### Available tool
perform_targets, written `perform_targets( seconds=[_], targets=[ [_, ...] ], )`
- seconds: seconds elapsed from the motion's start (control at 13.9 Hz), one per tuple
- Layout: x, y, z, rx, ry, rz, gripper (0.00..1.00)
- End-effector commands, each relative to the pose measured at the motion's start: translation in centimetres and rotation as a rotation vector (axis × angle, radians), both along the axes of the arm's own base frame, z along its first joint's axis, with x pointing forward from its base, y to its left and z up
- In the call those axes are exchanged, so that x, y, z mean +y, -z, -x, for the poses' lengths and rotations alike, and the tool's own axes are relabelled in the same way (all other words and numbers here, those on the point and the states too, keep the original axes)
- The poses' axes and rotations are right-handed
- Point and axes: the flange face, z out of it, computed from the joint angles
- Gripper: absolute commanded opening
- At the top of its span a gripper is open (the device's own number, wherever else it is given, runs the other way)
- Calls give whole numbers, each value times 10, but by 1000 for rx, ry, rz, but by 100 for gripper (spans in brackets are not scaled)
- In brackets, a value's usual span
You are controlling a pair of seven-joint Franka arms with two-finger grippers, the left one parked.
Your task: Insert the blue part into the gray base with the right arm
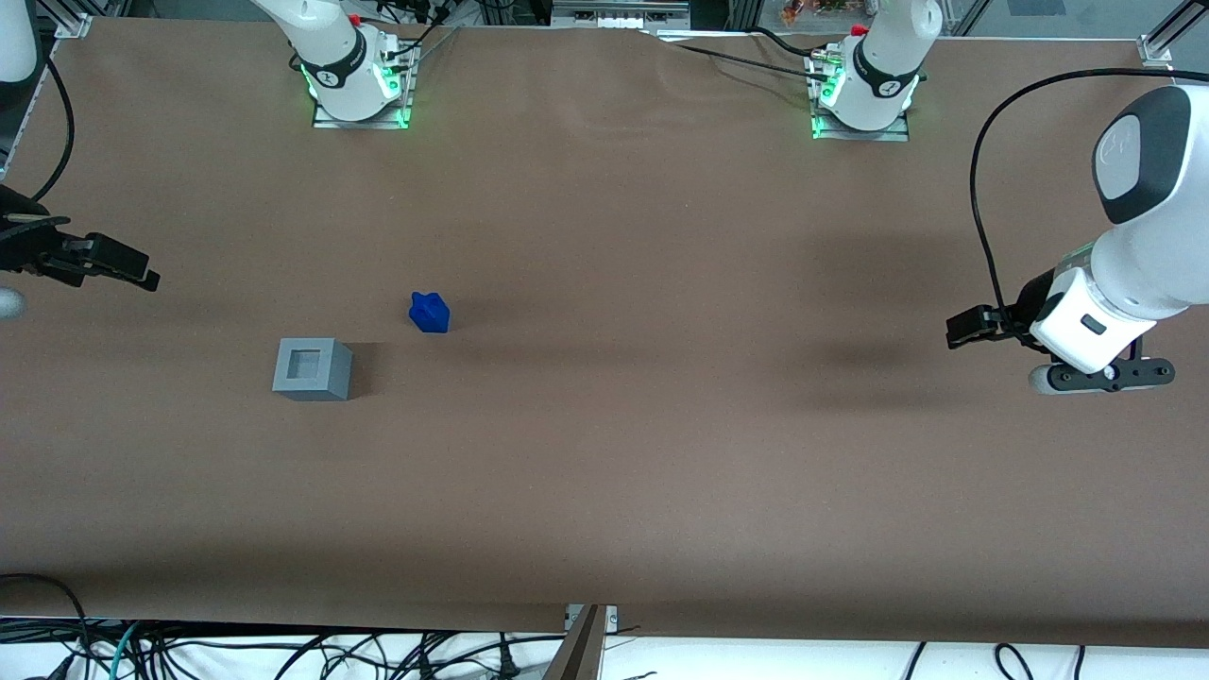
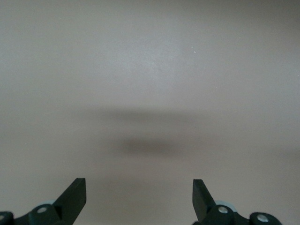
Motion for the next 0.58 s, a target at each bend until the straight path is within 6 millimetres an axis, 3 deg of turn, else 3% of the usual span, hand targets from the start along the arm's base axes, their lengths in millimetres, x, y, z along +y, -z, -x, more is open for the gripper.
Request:
perform_targets(
  seconds=[0.0,0.5],
  targets=[
    [0,-4,1,23,-10,-8,100],
    [-2,-4,0,26,-8,34,100]
  ],
)
